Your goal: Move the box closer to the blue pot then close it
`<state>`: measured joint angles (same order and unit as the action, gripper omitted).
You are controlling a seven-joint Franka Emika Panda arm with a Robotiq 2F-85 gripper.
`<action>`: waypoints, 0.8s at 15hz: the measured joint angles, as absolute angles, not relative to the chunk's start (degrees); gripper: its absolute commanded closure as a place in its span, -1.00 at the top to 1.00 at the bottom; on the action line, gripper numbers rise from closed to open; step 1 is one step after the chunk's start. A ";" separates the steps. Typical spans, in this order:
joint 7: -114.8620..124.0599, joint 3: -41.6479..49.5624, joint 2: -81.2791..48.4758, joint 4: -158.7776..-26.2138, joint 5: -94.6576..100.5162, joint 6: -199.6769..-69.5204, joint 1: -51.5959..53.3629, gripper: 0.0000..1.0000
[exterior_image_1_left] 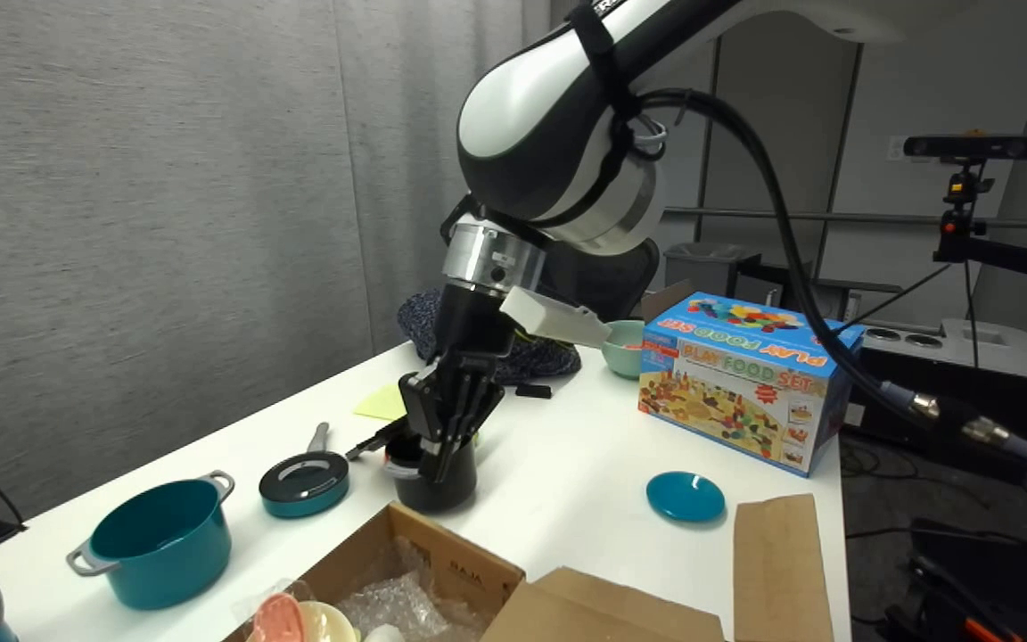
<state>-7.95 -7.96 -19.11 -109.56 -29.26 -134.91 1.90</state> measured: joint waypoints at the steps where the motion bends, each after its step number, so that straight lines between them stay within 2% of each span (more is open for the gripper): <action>1: -7.95 -7.81 -19.56 -109.50 -28.99 -135.93 1.87 -1.00; 12: -6.85 -10.64 -31.65 -99.81 -25.65 -139.52 3.68 -1.00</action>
<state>-6.85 -10.64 -31.65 -99.81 -25.65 -139.52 3.68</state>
